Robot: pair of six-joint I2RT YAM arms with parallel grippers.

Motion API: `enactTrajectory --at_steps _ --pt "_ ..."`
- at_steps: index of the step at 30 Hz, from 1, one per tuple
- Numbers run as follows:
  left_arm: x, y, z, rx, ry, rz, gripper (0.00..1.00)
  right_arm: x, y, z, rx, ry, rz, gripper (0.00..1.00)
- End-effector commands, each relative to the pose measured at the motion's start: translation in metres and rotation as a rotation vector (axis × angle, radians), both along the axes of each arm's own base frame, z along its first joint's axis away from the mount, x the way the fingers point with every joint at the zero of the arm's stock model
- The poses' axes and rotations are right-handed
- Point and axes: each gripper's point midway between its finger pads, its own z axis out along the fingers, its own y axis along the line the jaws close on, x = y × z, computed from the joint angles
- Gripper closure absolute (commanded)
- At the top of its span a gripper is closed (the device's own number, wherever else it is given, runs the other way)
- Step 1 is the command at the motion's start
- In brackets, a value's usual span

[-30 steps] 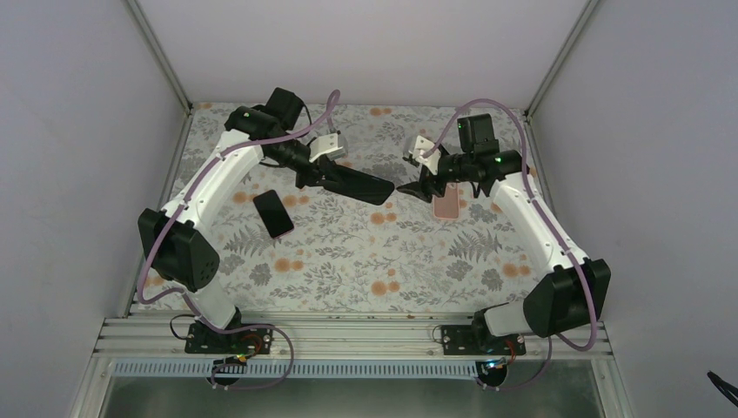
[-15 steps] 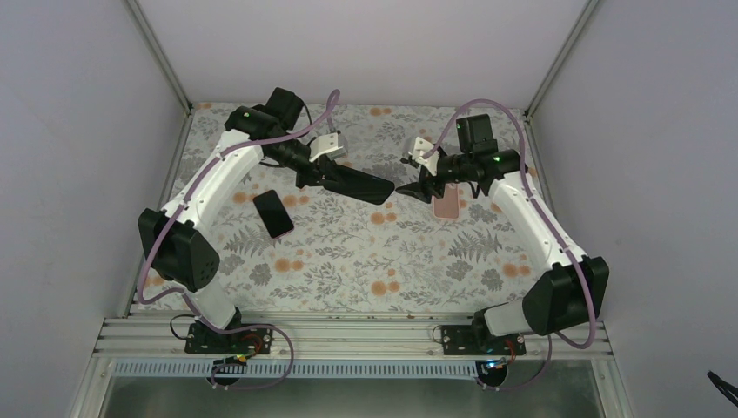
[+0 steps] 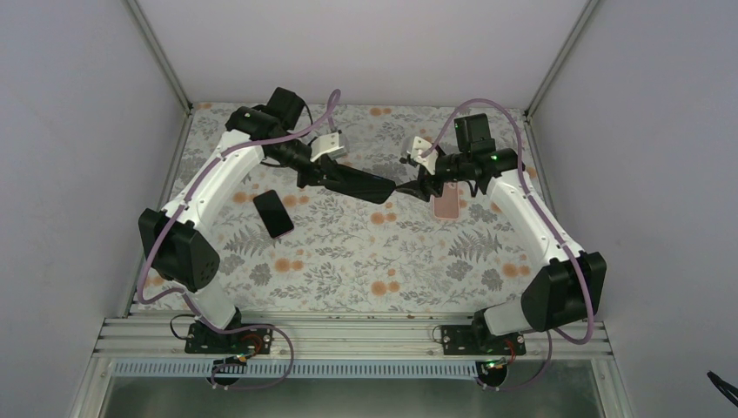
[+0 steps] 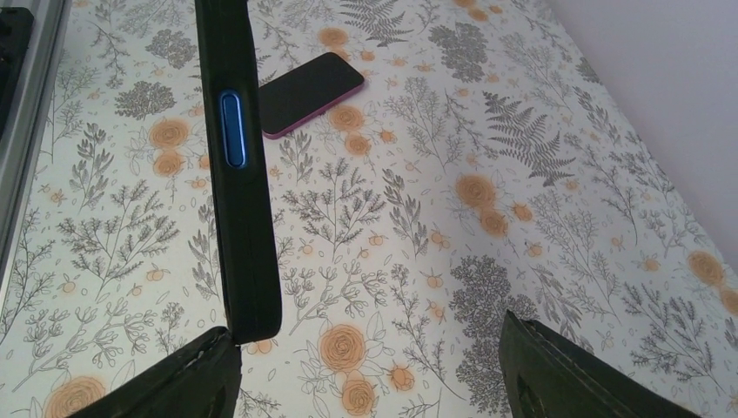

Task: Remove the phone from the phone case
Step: Remove the phone case from the phone.

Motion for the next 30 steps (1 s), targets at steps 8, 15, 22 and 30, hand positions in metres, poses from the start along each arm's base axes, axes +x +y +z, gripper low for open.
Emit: enactTrajectory --at_steps 8,15,22,30 --pt "-0.015 -0.004 0.029 -0.078 -0.054 -0.053 0.98 0.018 -0.007 -0.002 -0.026 -0.032 -0.055 0.24" --pt "-0.022 -0.003 0.031 -0.085 -0.045 -0.072 0.98 0.027 -0.008 -0.002 -0.048 -0.045 -0.067 0.25" --pt "-0.021 -0.003 0.029 -0.077 -0.046 -0.067 0.98 0.027 -0.006 -0.003 -0.042 -0.033 -0.047 0.26" --pt "-0.014 -0.003 0.028 -0.059 -0.074 -0.046 0.98 -0.021 -0.006 0.004 -0.034 -0.039 0.091 0.23"
